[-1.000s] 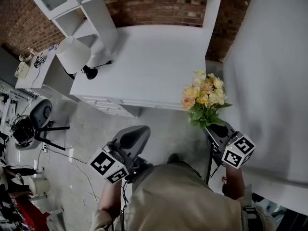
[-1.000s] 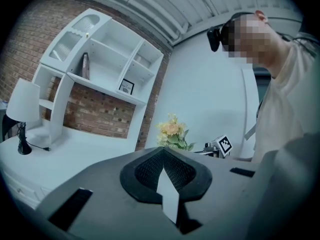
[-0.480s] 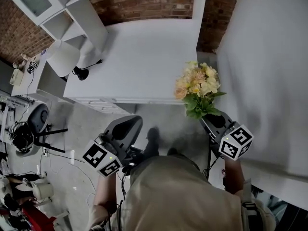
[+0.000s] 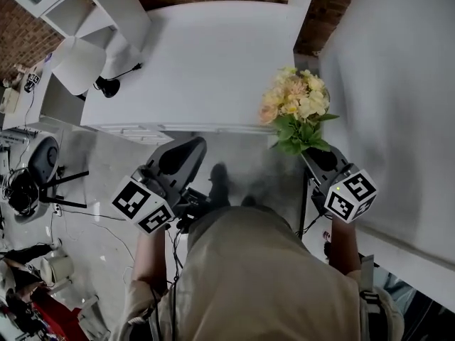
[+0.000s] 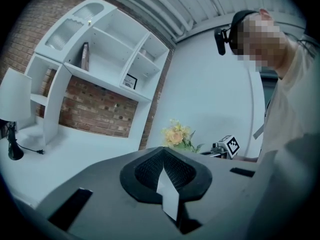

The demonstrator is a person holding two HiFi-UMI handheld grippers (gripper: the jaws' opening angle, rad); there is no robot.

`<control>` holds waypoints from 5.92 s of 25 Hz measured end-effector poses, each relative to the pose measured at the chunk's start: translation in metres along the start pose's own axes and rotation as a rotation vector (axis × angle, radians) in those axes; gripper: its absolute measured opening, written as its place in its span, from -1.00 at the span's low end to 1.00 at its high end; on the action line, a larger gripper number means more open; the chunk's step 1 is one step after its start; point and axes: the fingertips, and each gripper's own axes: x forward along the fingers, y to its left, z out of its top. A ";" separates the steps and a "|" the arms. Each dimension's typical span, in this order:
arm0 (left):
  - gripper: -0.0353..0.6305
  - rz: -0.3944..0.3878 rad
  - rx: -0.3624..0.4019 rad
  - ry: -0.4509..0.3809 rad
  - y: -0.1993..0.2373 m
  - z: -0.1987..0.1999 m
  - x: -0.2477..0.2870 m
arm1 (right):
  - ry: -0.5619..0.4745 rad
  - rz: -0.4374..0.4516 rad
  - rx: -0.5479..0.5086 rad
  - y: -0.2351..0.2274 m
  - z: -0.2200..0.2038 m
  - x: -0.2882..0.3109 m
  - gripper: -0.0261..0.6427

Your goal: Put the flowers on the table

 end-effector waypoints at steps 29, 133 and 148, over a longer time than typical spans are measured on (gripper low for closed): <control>-0.86 0.022 -0.080 0.017 0.151 -0.004 0.015 | 0.139 -0.081 -0.114 -0.048 0.020 0.164 -0.74; -0.86 0.088 -0.177 0.065 0.301 0.005 0.078 | 0.505 -0.007 -0.706 -0.245 0.035 0.464 -0.74; -0.86 0.106 -0.197 0.101 0.304 -0.003 0.099 | 0.524 0.070 -0.722 -0.266 0.016 0.498 -0.74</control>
